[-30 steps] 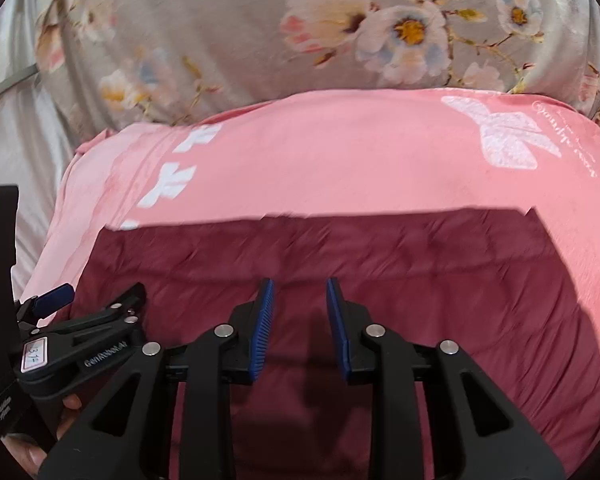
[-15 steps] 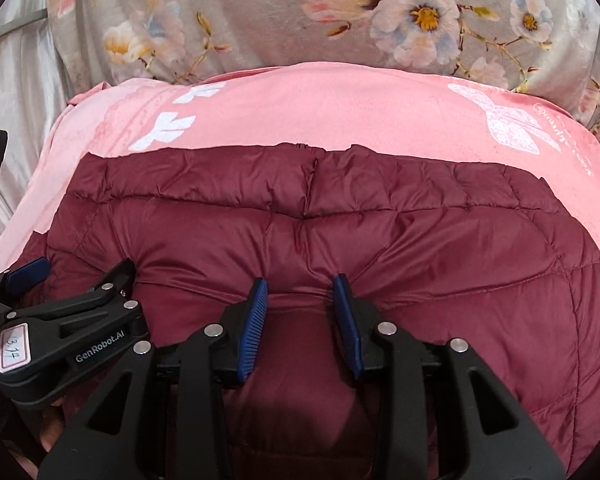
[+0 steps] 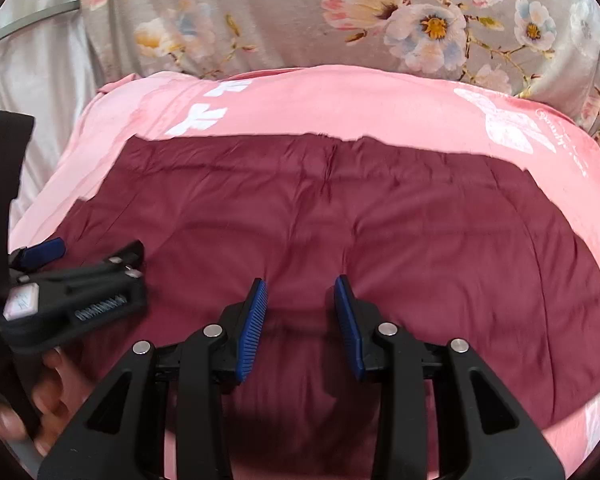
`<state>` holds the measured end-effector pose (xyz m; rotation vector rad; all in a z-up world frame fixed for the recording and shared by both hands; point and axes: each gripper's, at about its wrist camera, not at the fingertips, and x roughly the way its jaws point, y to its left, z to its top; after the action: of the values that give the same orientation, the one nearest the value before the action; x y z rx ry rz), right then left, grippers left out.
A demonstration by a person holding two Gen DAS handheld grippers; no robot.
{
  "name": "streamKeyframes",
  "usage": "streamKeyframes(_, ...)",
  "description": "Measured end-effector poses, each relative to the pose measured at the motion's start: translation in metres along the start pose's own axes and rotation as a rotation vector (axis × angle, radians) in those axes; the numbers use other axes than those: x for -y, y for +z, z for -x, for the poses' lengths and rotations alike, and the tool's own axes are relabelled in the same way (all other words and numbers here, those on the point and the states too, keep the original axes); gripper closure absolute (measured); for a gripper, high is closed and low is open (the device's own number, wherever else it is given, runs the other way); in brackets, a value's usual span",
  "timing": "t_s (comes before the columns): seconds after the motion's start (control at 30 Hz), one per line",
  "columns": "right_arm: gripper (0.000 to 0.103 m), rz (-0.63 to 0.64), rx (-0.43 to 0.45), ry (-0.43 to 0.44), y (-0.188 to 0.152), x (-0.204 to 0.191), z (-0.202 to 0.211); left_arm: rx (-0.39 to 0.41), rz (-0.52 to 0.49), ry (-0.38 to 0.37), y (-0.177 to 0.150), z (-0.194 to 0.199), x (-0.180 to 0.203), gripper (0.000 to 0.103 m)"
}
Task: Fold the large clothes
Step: 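Lift the jacket end with both grippers and fold it over onto itself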
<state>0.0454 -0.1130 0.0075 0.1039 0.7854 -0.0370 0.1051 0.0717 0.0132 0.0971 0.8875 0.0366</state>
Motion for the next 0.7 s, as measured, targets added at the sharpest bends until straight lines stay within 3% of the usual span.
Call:
streamKeyframes(0.13, 0.069, -0.035, -0.014, 0.031, -0.017, 0.006, 0.012, -0.02, 0.085, -0.066, -0.022, 0.023, -0.035, 0.005)
streamKeyframes(0.33, 0.069, -0.022, -0.017, 0.03, -0.028, 0.004, 0.013, -0.116, 0.343, -0.163, -0.045, 0.024, -0.097, 0.005)
streamKeyframes(0.6, 0.069, -0.032, -0.021, 0.04, -0.032, 0.007, 0.008, -0.165, 0.444, -0.259, -0.042, 0.006, -0.101, 0.005)
streamKeyframes(0.67, 0.069, -0.032, -0.028, 0.037, -0.031, 0.007, 0.008, -0.156, 0.436, -0.291, -0.038, 0.006, -0.095, 0.014)
streamKeyframes(0.7, 0.069, -0.035, -0.037, 0.037, -0.029, 0.007, 0.009, -0.164, 0.435, -0.324, -0.035, 0.007, -0.091, 0.03)
